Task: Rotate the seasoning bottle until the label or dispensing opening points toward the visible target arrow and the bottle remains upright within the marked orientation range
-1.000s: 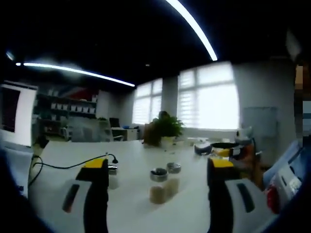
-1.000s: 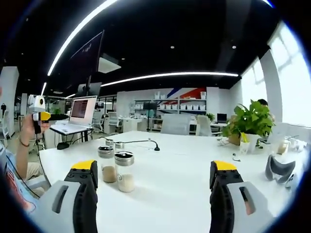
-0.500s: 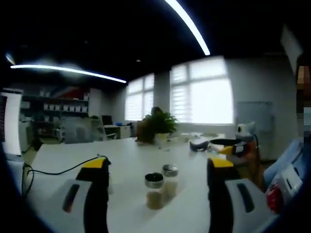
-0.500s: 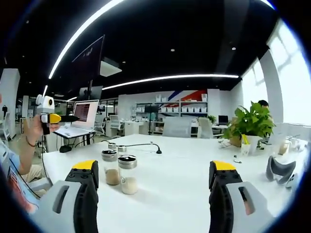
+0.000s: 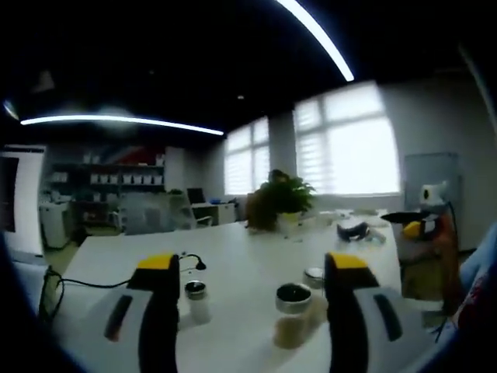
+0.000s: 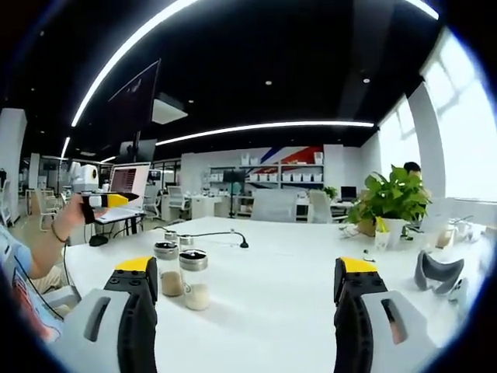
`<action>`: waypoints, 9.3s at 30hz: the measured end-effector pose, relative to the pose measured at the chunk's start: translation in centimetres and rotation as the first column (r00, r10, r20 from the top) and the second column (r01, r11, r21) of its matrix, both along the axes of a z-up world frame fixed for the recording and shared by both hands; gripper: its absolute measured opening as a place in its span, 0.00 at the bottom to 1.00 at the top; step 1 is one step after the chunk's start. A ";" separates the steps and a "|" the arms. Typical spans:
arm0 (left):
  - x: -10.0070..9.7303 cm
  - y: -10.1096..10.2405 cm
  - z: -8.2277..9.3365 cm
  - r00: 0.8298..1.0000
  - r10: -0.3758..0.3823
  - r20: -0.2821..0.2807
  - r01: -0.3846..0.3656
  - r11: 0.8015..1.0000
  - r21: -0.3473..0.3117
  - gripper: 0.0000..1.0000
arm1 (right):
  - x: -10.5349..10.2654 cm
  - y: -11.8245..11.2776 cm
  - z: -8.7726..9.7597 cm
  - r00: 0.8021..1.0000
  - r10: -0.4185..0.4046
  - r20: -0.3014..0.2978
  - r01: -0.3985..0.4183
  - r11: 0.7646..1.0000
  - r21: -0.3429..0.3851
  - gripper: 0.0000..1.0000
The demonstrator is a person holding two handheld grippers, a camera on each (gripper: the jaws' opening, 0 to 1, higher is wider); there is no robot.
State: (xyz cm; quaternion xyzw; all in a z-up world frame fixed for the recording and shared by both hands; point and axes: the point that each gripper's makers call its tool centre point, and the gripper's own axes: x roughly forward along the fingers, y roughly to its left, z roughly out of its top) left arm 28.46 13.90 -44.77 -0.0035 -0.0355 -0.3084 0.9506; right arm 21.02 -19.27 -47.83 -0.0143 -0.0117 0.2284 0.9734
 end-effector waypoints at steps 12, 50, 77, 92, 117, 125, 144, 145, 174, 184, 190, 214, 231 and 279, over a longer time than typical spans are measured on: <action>4.6 -0.5 -0.5 0.999 0.033 0.010 -0.033 0.999 0.020 0.80 | -0.1 -0.8 -0.2 1.000 -0.028 -0.013 0.028 1.000 -0.001 0.97; 15.9 -1.0 -9.2 0.982 0.173 -0.079 -0.162 0.978 0.128 0.60 | 0.1 -1.0 -0.5 0.999 -0.014 -0.030 0.013 1.000 -0.020 0.96; 17.4 0.4 -12.7 0.928 0.330 -0.175 -0.305 0.940 0.156 0.46 | -0.3 -1.5 -0.5 0.998 -0.046 -0.038 0.045 0.999 -0.016 0.95; 17.7 0.6 -13.5 0.916 0.372 -0.148 -0.338 0.917 0.213 0.39 | -0.4 -1.5 -0.3 0.999 -0.042 -0.025 0.041 0.998 -0.038 0.94; 17.1 0.4 -14.1 0.907 0.404 -0.115 -0.378 0.905 0.196 0.33 | -0.2 -1.8 -1.0 0.997 -0.062 -0.046 0.060 0.997 -0.043 0.91; 16.9 0.5 -14.0 0.910 0.398 -0.113 -0.376 0.910 0.177 0.32 | -0.2 -1.8 -1.1 0.997 -0.062 -0.049 0.060 0.997 -0.047 0.90; 14.5 -0.4 -12.8 0.938 0.333 -0.094 -0.316 0.935 0.161 0.32 | 0.1 -1.6 -1.5 0.996 -0.065 -0.062 0.062 0.997 -0.048 0.89; 14.6 -0.3 -13.1 0.934 0.342 -0.105 -0.319 0.929 0.187 0.32 | 0.1 -1.6 -1.5 0.996 -0.064 -0.061 0.061 0.997 -0.049 0.89; 7.8 -0.2 -11.6 0.972 0.222 -0.073 -0.211 0.968 0.133 0.32 | 0.7 -1.0 -2.2 0.995 -0.051 -0.084 0.045 0.997 -0.070 0.89; 4.9 -0.4 -12.4 0.978 0.189 -0.092 -0.178 0.977 0.115 0.32 | 0.6 -1.1 -2.0 0.995 -0.055 -0.079 0.050 0.996 -0.068 0.89; 3.6 -0.5 -12.3 0.981 0.171 -0.088 -0.161 0.981 0.113 0.32 | 0.5 -1.5 -1.9 0.995 -0.074 -0.073 0.070 0.996 -0.060 0.88; 2.0 -1.1 -14.0 0.984 0.146 -0.102 -0.131 0.981 0.145 0.33 | 0.5 -2.0 -1.7 0.993 -0.101 -0.060 0.096 0.992 -0.085 0.88; 2.2 0.2 -13.5 0.986 0.092 -0.135 -0.086 0.995 0.049 0.42 | 0.6 -1.7 -1.9 0.994 -0.089 -0.069 0.082 0.992 -0.091 0.87; 1.0 -1.0 -13.6 0.953 0.192 -0.237 -0.209 0.977 -0.051 0.42 | 0.4 -1.8 -2.2 0.992 -0.091 -0.083 0.083 0.993 -0.087 0.87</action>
